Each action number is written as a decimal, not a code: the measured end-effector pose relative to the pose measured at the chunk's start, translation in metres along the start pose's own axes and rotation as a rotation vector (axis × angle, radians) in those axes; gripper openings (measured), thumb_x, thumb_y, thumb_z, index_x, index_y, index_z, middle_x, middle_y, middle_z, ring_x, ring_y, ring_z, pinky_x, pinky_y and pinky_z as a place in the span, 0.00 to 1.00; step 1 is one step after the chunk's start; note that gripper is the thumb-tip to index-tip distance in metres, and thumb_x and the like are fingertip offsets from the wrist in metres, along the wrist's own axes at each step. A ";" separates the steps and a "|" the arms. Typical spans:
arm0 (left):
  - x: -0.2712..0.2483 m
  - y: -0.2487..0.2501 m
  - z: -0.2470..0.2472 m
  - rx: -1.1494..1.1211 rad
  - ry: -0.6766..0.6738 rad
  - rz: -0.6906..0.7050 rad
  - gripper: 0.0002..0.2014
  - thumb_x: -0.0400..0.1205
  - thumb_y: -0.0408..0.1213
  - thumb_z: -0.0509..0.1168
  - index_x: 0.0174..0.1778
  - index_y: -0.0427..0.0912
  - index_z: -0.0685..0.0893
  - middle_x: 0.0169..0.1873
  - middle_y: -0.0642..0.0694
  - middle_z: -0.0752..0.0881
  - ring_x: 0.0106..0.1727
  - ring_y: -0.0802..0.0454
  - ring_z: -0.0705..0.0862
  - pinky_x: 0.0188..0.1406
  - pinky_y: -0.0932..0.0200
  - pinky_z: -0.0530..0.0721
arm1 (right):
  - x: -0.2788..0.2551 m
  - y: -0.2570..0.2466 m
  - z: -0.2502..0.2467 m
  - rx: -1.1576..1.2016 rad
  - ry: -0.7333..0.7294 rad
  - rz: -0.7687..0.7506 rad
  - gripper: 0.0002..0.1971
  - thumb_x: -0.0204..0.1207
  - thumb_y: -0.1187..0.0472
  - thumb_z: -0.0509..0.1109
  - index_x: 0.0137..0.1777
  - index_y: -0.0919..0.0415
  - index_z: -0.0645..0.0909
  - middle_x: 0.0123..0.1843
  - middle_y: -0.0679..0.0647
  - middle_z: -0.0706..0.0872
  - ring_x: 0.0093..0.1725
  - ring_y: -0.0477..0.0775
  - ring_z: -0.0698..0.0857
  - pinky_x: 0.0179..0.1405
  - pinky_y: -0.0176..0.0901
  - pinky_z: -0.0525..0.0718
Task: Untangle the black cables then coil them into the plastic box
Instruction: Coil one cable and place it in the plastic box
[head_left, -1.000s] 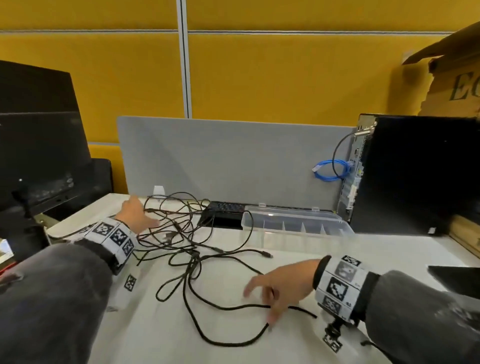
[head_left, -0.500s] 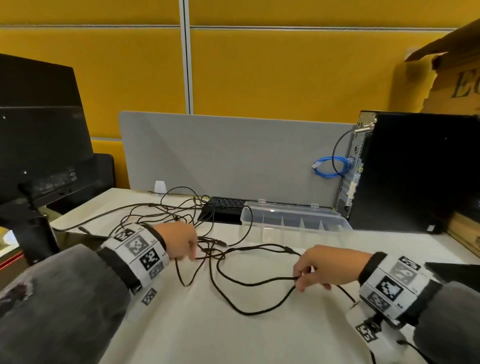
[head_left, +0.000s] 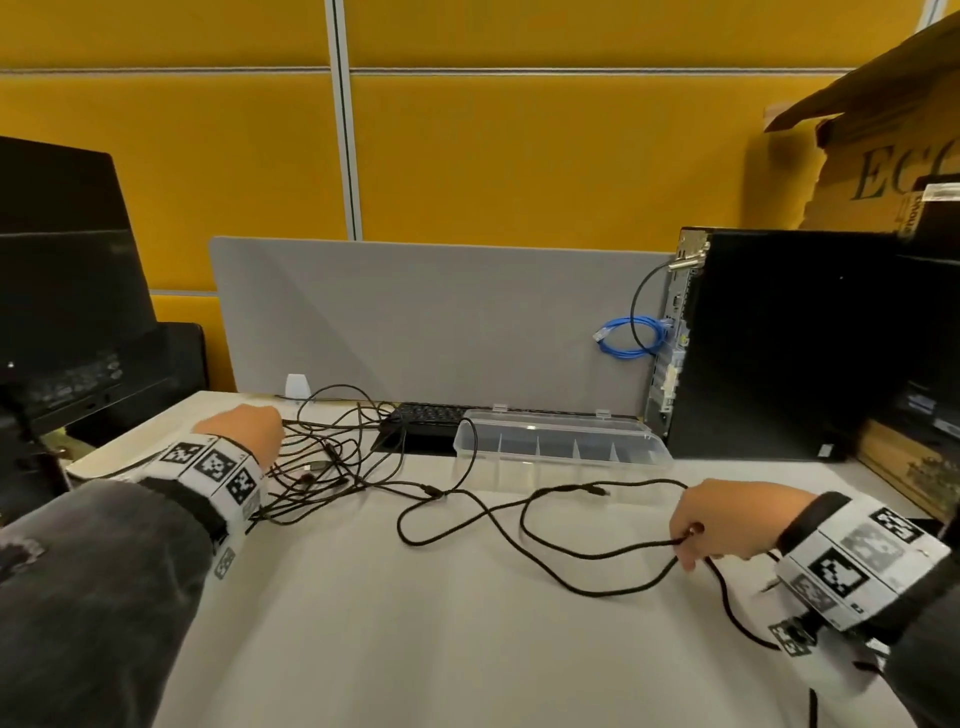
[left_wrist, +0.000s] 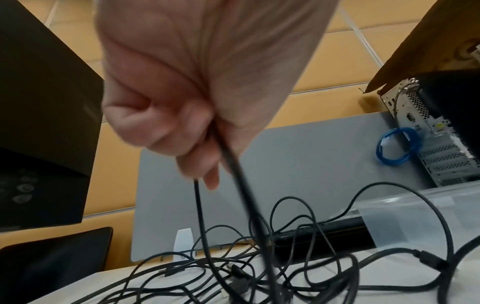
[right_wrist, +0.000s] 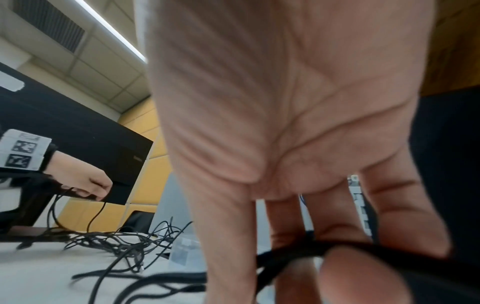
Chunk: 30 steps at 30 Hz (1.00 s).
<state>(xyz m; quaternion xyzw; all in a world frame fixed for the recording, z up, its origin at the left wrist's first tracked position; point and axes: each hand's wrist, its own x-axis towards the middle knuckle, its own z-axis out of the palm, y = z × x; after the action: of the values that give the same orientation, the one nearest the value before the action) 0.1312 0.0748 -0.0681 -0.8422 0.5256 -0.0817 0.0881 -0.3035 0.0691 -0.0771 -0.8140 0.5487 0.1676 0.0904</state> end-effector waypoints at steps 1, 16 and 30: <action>0.000 -0.001 0.000 -0.027 -0.003 0.015 0.17 0.85 0.47 0.55 0.65 0.41 0.76 0.59 0.42 0.82 0.61 0.45 0.81 0.66 0.49 0.77 | -0.001 0.003 0.000 -0.016 0.030 -0.006 0.11 0.78 0.51 0.66 0.56 0.51 0.85 0.41 0.43 0.79 0.36 0.43 0.75 0.31 0.27 0.71; -0.095 0.174 -0.048 -1.174 0.000 0.961 0.08 0.84 0.41 0.59 0.44 0.48 0.83 0.33 0.47 0.82 0.34 0.53 0.80 0.41 0.57 0.81 | -0.045 0.010 -0.036 0.609 1.004 -0.203 0.10 0.82 0.55 0.58 0.48 0.51 0.81 0.37 0.39 0.81 0.38 0.38 0.80 0.37 0.28 0.75; -0.106 0.175 -0.081 -0.903 0.290 0.971 0.10 0.84 0.41 0.58 0.41 0.46 0.83 0.30 0.51 0.80 0.30 0.60 0.74 0.30 0.69 0.69 | -0.027 -0.041 -0.027 0.341 0.735 -0.290 0.25 0.78 0.43 0.61 0.73 0.50 0.66 0.58 0.45 0.80 0.57 0.36 0.76 0.58 0.40 0.76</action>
<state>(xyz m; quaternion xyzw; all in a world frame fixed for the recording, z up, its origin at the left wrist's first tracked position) -0.0862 0.0898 -0.0349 -0.4453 0.8333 0.0826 -0.3171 -0.2697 0.0989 -0.0433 -0.8617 0.4442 -0.2410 0.0449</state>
